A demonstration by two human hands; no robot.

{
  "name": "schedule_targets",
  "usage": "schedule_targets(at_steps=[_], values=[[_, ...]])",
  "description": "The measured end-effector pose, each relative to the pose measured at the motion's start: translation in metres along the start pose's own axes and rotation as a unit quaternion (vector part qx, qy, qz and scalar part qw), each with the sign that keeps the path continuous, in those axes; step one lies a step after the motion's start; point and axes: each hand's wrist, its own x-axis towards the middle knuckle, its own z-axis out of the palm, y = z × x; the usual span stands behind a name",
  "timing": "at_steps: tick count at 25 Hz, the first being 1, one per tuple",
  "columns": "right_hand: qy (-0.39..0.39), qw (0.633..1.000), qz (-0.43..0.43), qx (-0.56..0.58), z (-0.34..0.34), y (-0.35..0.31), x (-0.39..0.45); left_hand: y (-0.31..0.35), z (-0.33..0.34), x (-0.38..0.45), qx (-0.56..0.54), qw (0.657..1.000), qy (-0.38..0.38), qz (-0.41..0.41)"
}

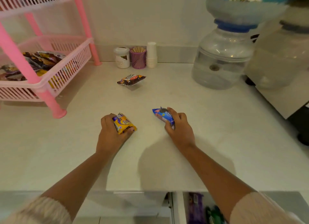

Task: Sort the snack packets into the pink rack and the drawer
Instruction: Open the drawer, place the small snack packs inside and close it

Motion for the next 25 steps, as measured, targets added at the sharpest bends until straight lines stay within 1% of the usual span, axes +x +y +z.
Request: schedule_targets(at_steps=[3, 8, 10, 13, 15, 18, 20, 21, 23, 25], values=[[0.021, 0.998, 0.022, 0.061, -0.022, 0.006, -0.037, 0.026, 0.013, -0.053, -0.101, 0.994, -0.031, -0.015], [0.004, 0.984, 0.038, 0.172, -0.073, 0.028, -0.093, 0.080, 0.053, -0.128, -0.175, 0.978, -0.111, -0.020], [-0.008, 0.984, 0.031, 0.173, -0.097, 0.043, -0.114, 0.099, 0.065, -0.159, -0.206, 0.967, -0.148, 0.014], [-0.047, 0.982, 0.044, 0.180, -0.135, 0.072, -0.143, 0.117, 0.075, -0.199, -0.256, 0.944, -0.198, 0.064], [-0.074, 0.978, 0.045, 0.188, -0.163, 0.091, -0.159, 0.122, 0.080, -0.219, -0.269, 0.926, -0.253, 0.081], [-0.101, 0.980, 0.033, 0.169, -0.197, 0.112, -0.188, 0.123, 0.093, -0.240, -0.240, 0.901, -0.343, 0.114], [-0.121, 0.981, 0.018, 0.149, -0.213, 0.125, -0.208, 0.120, 0.106, -0.246, -0.169, 0.898, -0.377, 0.149], [-0.146, 0.978, 0.026, 0.145, -0.217, 0.132, -0.217, 0.118, 0.114, -0.247, -0.133, 0.897, -0.393, 0.154], [-0.204, 0.973, 0.067, 0.086, -0.217, 0.151, -0.228, 0.113, 0.130, -0.246, -0.070, 0.895, -0.419, 0.136], [-0.239, 0.961, 0.136, -0.029, -0.208, 0.175, -0.230, 0.107, 0.150, -0.241, -0.005, 0.900, -0.424, 0.100]])
